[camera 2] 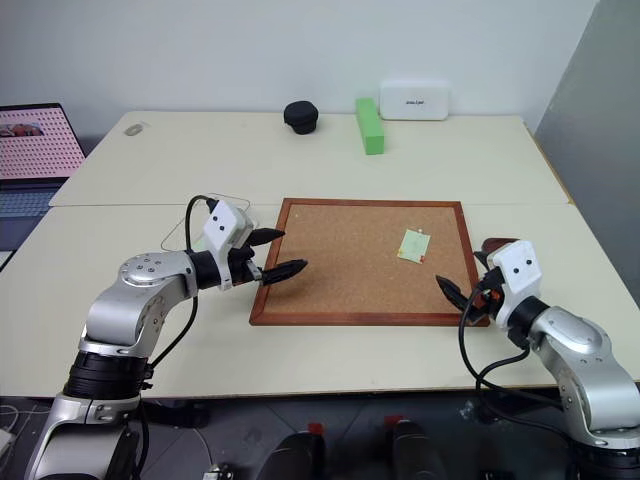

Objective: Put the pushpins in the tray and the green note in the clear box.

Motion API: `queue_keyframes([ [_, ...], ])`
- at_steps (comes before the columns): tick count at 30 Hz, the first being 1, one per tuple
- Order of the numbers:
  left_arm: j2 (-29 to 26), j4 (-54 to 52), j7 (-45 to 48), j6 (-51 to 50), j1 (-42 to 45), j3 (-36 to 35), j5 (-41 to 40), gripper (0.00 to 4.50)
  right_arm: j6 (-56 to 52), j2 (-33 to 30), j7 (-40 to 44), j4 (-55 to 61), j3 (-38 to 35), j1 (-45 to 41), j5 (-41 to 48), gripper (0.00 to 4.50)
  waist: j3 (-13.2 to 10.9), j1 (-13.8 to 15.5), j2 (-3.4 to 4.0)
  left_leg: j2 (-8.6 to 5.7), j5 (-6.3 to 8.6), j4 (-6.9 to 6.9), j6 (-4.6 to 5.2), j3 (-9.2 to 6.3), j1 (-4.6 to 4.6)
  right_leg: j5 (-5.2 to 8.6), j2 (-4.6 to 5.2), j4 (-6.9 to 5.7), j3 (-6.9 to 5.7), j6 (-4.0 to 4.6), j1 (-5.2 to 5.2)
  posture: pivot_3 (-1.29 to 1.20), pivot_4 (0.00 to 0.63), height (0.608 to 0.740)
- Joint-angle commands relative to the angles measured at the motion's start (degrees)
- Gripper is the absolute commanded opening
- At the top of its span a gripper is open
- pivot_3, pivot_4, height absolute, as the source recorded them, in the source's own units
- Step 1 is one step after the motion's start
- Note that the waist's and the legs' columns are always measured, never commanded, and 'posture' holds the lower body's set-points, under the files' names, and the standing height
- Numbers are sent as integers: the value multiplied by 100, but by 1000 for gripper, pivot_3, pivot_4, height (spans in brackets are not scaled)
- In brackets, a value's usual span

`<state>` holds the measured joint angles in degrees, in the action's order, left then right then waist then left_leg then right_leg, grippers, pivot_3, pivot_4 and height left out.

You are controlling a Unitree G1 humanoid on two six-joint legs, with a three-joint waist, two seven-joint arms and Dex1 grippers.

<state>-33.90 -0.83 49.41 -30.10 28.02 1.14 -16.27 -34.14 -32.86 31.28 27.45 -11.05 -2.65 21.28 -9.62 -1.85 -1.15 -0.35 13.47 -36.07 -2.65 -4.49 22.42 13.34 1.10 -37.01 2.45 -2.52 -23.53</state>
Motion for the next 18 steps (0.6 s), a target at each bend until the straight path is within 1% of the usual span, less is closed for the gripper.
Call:
queue_keyframes([
  [1, -32, 45, -26, 142, 127, 0, 63, 4475, 154, -56, -2, 116, -35, 8, -45, 4500, 0, 0, 0, 0, 0, 0, 0, 0, 0, 0, 0, 0, 0, 0, 0, 0, 150, 740],
  [12, 13, 105, -95, 225, 156, 13, 118, 4475, 329, 26, -167, 7, -11, 11, -225, 4500, 0, 1, 0, 0, 0, 0, 0, 0, 0, 0, 0, 0, 0, 0, 0, 0, 150, 740],
  [18, 165, 142, -62, 82, 217, -46, -104, 4475, 400, 57, -207, -98, 68, -82, -276, 4500, 0, 2, 0, 0, 0, 0, 0, 0, 0, 0, 0, 0, 0, 0, 0, 0, 150, 740],
])
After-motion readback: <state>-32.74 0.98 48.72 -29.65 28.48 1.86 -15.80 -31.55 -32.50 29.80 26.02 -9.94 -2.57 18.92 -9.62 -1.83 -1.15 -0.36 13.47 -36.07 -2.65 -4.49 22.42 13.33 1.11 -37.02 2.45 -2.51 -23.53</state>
